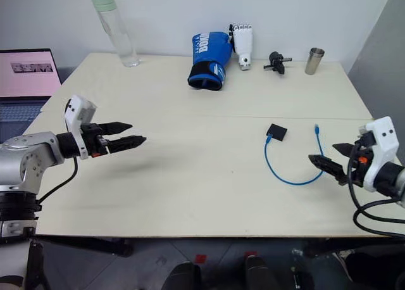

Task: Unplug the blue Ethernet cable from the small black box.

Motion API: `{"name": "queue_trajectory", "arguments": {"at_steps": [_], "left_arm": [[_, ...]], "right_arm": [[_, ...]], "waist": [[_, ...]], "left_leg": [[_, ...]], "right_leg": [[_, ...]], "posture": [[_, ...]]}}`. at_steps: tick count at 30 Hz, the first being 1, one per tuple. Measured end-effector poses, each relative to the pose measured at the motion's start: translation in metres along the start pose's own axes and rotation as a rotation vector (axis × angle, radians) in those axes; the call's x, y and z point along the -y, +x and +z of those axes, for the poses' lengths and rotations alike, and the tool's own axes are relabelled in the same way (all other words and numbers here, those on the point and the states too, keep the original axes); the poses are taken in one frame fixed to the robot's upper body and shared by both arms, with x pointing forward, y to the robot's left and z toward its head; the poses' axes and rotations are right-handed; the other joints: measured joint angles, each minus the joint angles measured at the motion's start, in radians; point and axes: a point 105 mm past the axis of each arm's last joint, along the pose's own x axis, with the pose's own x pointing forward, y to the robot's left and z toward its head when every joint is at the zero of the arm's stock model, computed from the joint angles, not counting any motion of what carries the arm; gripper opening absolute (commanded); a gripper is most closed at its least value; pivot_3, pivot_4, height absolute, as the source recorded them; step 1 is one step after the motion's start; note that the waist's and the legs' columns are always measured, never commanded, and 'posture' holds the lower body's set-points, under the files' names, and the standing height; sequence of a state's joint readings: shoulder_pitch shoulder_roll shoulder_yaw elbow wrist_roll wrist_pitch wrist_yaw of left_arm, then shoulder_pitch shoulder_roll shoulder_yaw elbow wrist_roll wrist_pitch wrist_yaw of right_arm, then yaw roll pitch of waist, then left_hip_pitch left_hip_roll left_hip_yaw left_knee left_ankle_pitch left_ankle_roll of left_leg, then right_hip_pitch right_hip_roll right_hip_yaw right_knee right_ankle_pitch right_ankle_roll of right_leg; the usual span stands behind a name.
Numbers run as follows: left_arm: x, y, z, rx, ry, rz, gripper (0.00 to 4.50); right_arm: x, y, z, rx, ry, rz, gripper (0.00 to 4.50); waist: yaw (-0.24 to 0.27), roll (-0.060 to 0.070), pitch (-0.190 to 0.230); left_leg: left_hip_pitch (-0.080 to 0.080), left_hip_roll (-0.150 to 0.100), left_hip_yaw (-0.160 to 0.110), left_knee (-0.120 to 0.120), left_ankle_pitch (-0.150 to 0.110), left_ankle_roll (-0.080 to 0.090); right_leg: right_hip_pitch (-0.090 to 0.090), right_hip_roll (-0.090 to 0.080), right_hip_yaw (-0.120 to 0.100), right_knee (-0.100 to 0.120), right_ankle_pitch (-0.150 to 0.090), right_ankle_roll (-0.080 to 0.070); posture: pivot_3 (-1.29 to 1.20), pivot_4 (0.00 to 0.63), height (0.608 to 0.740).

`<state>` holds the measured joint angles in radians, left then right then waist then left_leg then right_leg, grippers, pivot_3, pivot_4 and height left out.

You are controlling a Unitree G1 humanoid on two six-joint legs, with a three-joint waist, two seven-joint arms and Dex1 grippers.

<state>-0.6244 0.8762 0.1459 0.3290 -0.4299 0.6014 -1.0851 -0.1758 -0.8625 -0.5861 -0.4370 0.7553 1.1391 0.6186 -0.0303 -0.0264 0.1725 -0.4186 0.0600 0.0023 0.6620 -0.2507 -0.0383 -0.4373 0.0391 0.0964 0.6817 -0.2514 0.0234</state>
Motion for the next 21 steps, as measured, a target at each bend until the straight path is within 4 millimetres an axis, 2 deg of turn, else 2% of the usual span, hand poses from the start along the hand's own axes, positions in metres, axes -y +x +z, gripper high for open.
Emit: {"name": "queue_trajectory", "arguments": {"at_steps": [21], "left_arm": [[0.0026, 0.0002, -0.0026, -0.009, 0.018, -0.02, 4.45]], "right_arm": [[0.0029, 0.0072, -0.0007, 0.021, -0.004, -0.015, 4.5]], "waist": [[0.001, 0.0, 0.0]], "left_leg": [[0.0, 0.0, 0.0, 0.0, 0.0, 0.0]], "right_leg": [[0.0, 0.0, 0.0, 0.0, 0.0, 0.0]], "posture": [[0.0, 0.15, 0.74]]}}
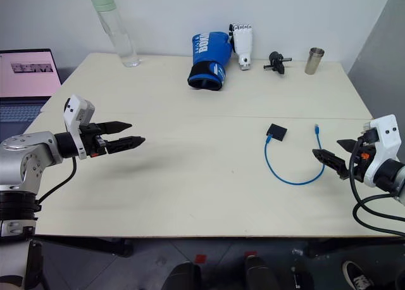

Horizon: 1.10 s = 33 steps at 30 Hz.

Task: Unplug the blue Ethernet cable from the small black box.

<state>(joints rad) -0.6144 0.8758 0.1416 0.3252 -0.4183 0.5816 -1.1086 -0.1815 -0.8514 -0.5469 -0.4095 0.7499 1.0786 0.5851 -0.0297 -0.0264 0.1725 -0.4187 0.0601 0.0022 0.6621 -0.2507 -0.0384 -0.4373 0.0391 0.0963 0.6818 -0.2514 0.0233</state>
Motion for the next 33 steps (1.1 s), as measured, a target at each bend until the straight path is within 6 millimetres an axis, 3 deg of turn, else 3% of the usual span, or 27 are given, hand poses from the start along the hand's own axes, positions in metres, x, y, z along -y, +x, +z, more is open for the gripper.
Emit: {"name": "queue_trajectory", "arguments": {"at_steps": [12, 18, 22, 27, 33], "left_arm": [[0.012, 0.012, 0.005, 0.02, 0.025, -0.084, 4.45], [0.051, 0.032, 0.025, 0.078, 0.124, -0.272, 4.45], [0.091, 0.047, 0.033, 0.069, 0.241, -0.479, 4.45], [0.095, 0.051, 0.033, 0.064, 0.274, -0.506, 4.45], [0.087, 0.054, 0.029, 0.065, 0.277, -0.46, 4.45]], "right_arm": [[-0.006, 0.013, 0.005, 0.018, 0.009, -0.009, 4.5], [-0.022, 0.045, 0.005, 0.028, 0.082, -0.03, 4.5], [-0.04, 0.078, -0.001, -0.002, 0.126, -0.061, 4.5], [-0.047, 0.096, -0.006, -0.019, 0.139, -0.119, 4.5], [-0.073, 0.138, -0.007, -0.018, 0.157, -0.137, 4.5]], "waist": [[0.0, 0.0, 0.0], [0.001, 0.0, 0.0], [-0.002, 0.0, 0.0], [-0.002, 0.0, 0.0], [-0.005, 0.001, 0.0]], "left_leg": [[0.0, 0.0, 0.0, 0.0, 0.0, 0.0], [-0.001, 0.0, 0.0, 0.0, 0.0, 0.0], [-0.001, 0.0, 0.0, 0.0, 0.0, 0.0], [-0.001, 0.0, 0.0, 0.0, 0.0, 0.0], [-0.001, 0.001, 0.0, 0.0, 0.0, 0.0]], "right_leg": [[0.0, 0.0, 0.0, 0.0, 0.0, 0.0], [0.0, 0.0, 0.0, 0.0, 0.0, 0.0], [-0.001, 0.0, 0.0, 0.001, 0.0, 0.0], [-0.001, 0.0, 0.0, 0.001, 0.0, 0.0], [-0.002, 0.001, 0.001, 0.001, 0.0, 0.0]], "posture": [[0.0, 0.15, 0.74], [0.0, 0.15, 0.74], [0.0, 0.15, 0.74], [0.0, 0.15, 0.74], [0.0, 0.15, 0.74]]}}
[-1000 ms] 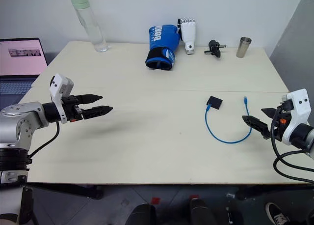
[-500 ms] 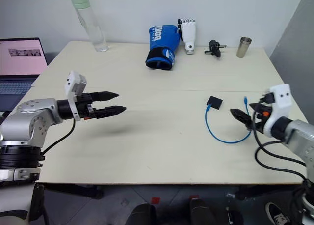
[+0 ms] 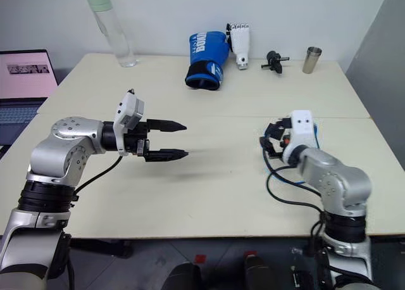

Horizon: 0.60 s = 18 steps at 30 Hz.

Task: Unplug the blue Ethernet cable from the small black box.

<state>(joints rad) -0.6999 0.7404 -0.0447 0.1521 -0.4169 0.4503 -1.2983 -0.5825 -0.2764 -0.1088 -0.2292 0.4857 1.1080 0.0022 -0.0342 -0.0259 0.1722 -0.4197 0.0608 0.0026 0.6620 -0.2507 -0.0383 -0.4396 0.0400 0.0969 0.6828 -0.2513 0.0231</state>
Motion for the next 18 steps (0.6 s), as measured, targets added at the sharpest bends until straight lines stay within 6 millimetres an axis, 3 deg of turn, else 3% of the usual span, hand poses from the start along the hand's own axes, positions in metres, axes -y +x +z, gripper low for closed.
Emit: {"name": "queue_trajectory", "arguments": {"at_steps": [4, 9, 12, 18], "left_arm": [[0.0, -0.004, -0.012, -0.009, -0.036, 0.034, 4.45], [0.004, -0.003, -0.012, -0.007, -0.038, 0.058, 4.45], [0.008, -0.003, -0.009, 0.005, -0.038, 0.07, 4.45], [0.012, -0.003, -0.009, 0.011, -0.058, 0.075, 4.45]], "right_arm": [[-0.005, 0.024, -0.007, -0.013, -0.009, -0.057, 4.5], [0.011, 0.045, -0.024, -0.048, -0.008, -0.225, 4.5], [0.028, 0.049, -0.035, -0.069, 0.003, -0.317, 4.5], [0.03, 0.057, -0.032, -0.032, 0.061, -0.341, 4.5]], "waist": [[-0.001, 0.0, 0.0], [0.004, 0.0, 0.0], [0.001, 0.0, 0.0], [-0.006, 0.0, 0.0]], "left_leg": [[-0.001, 0.0, 0.0, 0.0, 0.0, 0.0], [-0.003, 0.0, 0.0, 0.0, 0.0, 0.0], [-0.003, 0.0, 0.0, 0.0, 0.0, 0.0], [-0.002, 0.0, 0.0, 0.0, 0.0, 0.0]], "right_leg": [[-0.001, 0.0, 0.0, 0.0, 0.0, 0.0], [-0.001, -0.001, 0.0, 0.0, 0.0, 0.0], [-0.002, -0.001, 0.0, 0.0, 0.0, 0.0], [-0.002, -0.001, -0.001, 0.0, 0.0, 0.0]], "posture": [[0.0, 0.15, 0.74], [0.0, 0.15, 0.74], [0.0, 0.15, 0.74], [0.0, 0.15, 0.74]]}}
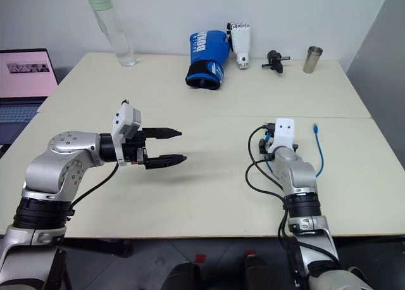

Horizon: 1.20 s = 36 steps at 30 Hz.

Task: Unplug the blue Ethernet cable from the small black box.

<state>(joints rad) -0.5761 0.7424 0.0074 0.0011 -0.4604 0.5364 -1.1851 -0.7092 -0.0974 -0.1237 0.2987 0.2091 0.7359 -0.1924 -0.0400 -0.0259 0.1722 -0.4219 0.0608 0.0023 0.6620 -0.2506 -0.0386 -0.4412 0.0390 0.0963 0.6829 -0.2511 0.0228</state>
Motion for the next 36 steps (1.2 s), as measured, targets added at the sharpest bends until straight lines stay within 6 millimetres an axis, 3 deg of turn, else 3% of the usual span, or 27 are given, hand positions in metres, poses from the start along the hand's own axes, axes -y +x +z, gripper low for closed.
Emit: {"name": "queue_trajectory", "arguments": {"at_steps": [10, 15, 29, 36], "left_arm": [[-0.002, 0.001, 0.007, 0.009, 0.014, 0.005, 4.45], [-0.002, 0.001, 0.008, 0.009, 0.015, 0.003, 4.5], [-0.002, 0.001, 0.006, 0.002, 0.0, 0.005, 4.5], [-0.003, 0.001, 0.007, 0.002, 0.0, 0.013, 4.5]], "right_arm": [[-0.015, 0.012, 0.007, 0.021, 0.048, 0.017, 4.5], [-0.017, 0.013, 0.006, 0.021, 0.045, -0.005, 3.57], [-0.041, -0.018, -0.01, -0.037, -0.002, 0.043, 3.57], [-0.042, -0.011, -0.008, -0.025, -0.022, 0.037, 3.57]], "waist": [[-0.009, 0.0, 0.0], [-0.013, 0.0, 0.0], [-0.017, 0.0, 0.0], [-0.017, 0.0, 0.0]], "left_leg": [[0.0, 0.0, 0.0, 0.0, 0.0, 0.0], [0.0, 0.0, 0.0, -0.001, 0.0, 0.0], [0.001, 0.0, -0.001, -0.001, 0.0, 0.0], [0.001, 0.0, -0.001, -0.001, 0.0, 0.0]], "right_leg": [[0.0, 0.0, 0.0, 0.0, 0.0, 0.0], [0.0, 0.0, 0.0, 0.0, 0.0, 0.0], [0.0, 0.0, 0.0, 0.0, 0.0, 0.0], [0.0, 0.0, 0.0, 0.0, 0.0, 0.0]], "posture": [[0.0, 0.15, 0.74], [0.0, 0.15, 0.74], [0.0, 0.15, 0.74], [0.0, 0.15, 0.74]]}}
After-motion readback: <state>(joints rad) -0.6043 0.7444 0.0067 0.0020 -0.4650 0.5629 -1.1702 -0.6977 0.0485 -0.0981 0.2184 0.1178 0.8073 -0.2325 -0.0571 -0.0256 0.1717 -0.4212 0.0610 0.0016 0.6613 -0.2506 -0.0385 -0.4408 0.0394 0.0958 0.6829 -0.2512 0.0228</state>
